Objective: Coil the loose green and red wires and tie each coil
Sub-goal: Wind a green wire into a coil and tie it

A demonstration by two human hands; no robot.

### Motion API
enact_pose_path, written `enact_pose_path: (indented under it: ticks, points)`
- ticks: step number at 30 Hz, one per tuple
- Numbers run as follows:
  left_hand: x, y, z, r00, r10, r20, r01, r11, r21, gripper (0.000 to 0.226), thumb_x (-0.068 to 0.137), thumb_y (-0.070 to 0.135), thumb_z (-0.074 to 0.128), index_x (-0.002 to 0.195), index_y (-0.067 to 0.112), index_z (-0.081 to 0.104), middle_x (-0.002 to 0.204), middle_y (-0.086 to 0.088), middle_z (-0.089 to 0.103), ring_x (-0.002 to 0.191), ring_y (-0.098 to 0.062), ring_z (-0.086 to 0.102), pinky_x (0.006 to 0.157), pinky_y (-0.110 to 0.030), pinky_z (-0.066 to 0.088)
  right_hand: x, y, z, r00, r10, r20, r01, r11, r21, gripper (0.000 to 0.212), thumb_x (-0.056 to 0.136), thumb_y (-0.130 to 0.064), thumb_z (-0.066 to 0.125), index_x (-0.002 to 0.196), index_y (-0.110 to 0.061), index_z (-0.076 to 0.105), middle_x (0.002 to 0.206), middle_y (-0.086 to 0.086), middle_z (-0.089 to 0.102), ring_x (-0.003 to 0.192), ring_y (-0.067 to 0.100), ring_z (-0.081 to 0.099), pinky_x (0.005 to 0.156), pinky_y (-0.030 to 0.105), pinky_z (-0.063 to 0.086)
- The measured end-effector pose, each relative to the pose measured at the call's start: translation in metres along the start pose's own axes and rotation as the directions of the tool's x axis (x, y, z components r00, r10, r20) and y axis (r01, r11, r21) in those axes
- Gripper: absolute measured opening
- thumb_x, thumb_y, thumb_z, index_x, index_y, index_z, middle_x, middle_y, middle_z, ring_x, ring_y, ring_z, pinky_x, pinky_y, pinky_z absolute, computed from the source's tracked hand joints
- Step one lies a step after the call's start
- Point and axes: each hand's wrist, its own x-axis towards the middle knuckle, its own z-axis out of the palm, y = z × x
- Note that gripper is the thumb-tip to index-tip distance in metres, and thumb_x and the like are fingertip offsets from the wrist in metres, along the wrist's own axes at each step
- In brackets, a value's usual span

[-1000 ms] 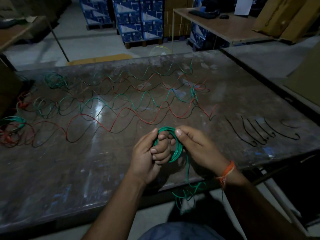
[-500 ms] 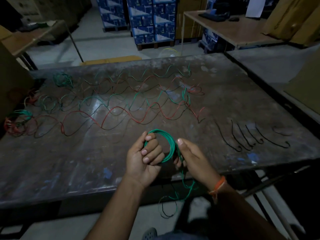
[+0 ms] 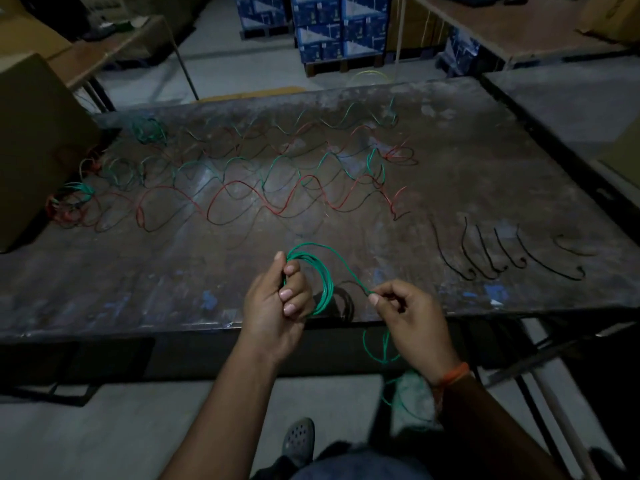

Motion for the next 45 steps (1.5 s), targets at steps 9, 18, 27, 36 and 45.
enact_pose_path:
  ticks: [9,18,27,36,45]
  points:
    - [-0.007,-0.009,0.009,1.000,0.000,0.006,-0.001,0.996,0.088,0.039,0.102,0.040,0.036,0.081,0.013,0.053,0.047,0.011,0.028,0.035,-0.001,0.023,0.040,-0.019,0.009,0.000,-0.010,-0.014,0.995,-0.095,-0.036,0.091,0.990,-0.106,0.015,0.090,-0.009,0.073,0.080,-0.018,0.068,0.073,-0.007,0.061,0.070,0.006,0.056,0.061,0.009,0.038]
    - [-0.001,-0.005,0.010,0.994,0.103,0.028,-0.105,0.993,0.057,0.022,0.095,0.028,0.046,0.075,0.019,0.047,0.045,0.010,0.029,0.033,-0.001,0.024,0.037,-0.017,0.011,-0.005,-0.009,-0.016,0.998,-0.020,0.060,0.023,0.998,-0.063,0.015,0.090,-0.011,0.073,0.081,-0.022,0.068,0.071,-0.007,0.064,0.067,0.005,0.058,0.061,0.014,0.044]
    - [0.015,0.033,-0.022,0.979,0.200,0.033,-0.188,0.957,-0.221,0.032,0.105,0.034,0.035,0.081,0.020,0.050,0.051,0.010,0.036,0.039,-0.004,0.032,0.037,-0.015,0.026,0.000,-0.009,-0.004,0.990,-0.138,0.036,0.141,0.978,-0.151,0.016,0.088,-0.009,0.075,0.082,-0.023,0.070,0.077,-0.012,0.062,0.075,0.006,0.060,0.065,0.019,0.045]
    - [0.011,0.029,-0.021,0.871,0.415,0.264,-0.468,0.531,0.707,0.030,0.110,0.030,0.035,0.090,0.009,0.045,0.069,-0.008,0.069,0.061,-0.022,0.064,0.061,-0.032,0.053,0.027,-0.076,0.016,0.793,-0.458,0.403,0.547,0.825,-0.139,0.010,0.095,-0.029,0.064,0.094,-0.023,0.071,0.087,-0.009,0.059,0.079,0.011,0.060,0.069,0.033,0.050]
    - [0.015,0.055,-0.039,0.910,0.169,0.378,-0.412,0.445,0.795,0.041,0.096,0.046,0.051,0.076,0.010,0.046,0.061,0.004,0.034,0.053,-0.009,0.033,0.049,-0.026,0.027,0.065,-0.106,0.029,0.850,-0.344,0.398,0.362,0.932,0.032,0.012,0.088,-0.013,0.075,0.092,-0.019,0.067,0.085,-0.010,0.067,0.082,0.005,0.065,0.075,0.028,0.054]
